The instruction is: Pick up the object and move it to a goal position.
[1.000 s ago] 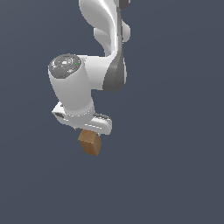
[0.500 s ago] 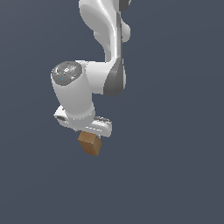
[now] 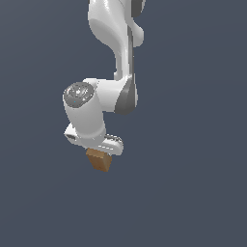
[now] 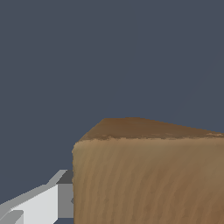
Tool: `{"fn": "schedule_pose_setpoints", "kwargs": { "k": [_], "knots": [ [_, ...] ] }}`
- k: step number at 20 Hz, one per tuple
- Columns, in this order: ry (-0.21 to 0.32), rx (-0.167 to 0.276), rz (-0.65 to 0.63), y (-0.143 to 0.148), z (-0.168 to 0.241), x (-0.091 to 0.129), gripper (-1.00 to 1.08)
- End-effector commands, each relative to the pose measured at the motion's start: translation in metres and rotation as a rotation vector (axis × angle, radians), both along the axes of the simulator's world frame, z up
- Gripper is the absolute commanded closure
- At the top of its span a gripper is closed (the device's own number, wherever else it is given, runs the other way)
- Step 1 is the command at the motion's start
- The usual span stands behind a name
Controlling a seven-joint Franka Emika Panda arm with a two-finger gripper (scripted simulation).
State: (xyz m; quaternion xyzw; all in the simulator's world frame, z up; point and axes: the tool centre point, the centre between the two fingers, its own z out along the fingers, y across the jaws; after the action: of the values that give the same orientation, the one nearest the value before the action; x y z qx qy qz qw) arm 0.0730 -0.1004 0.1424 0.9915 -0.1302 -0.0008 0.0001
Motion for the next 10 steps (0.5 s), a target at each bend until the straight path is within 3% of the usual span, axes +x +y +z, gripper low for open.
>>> {"fn": "schedule_pose_setpoints", "kwargs": {
  "k": [1, 2, 3, 10],
  "knots": [
    [-0.002, 0.000, 0.000, -0.0002, 0.0001, 0.0012, -0.92],
    [-0.002, 0.000, 0.000, -0.0002, 0.0004, 0.0013, -0.92],
    [-0.002, 0.000, 0.000, -0.0002, 0.0004, 0.0013, 1.08],
    [-0.002, 0.000, 0.000, -0.0002, 0.0004, 0.0013, 1.08]
  ]
}}
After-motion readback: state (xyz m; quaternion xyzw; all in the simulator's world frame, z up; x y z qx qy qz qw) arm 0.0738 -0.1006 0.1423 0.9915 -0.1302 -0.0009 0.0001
